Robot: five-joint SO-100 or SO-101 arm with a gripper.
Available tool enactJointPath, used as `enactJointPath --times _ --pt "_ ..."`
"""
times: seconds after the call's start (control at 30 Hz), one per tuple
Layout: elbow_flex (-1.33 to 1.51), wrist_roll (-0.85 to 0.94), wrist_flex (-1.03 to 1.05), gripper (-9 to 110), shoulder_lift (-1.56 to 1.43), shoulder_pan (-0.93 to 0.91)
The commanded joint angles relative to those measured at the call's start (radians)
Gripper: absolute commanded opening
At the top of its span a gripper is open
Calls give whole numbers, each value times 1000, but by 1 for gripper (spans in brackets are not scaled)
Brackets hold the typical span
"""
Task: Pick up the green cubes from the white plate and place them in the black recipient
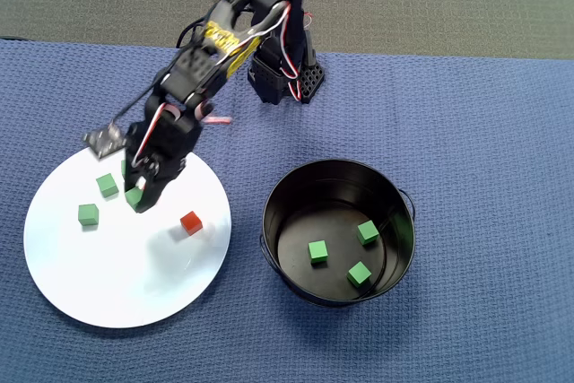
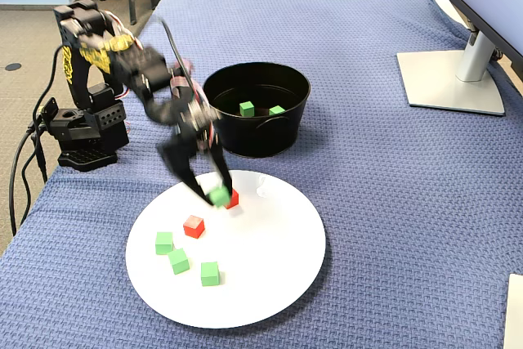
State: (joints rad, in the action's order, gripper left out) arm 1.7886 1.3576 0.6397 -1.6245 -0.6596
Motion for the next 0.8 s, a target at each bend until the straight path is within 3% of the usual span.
enactJointPath --times 0.0,0.5,0.7,0.77 --pt "-6 -167 109 0 -242 83" --pt "-126 -597 337 0 -374 715" --pt "-140 -663 388 0 -341 891" --pt "-127 -647 396 11 -339 911"
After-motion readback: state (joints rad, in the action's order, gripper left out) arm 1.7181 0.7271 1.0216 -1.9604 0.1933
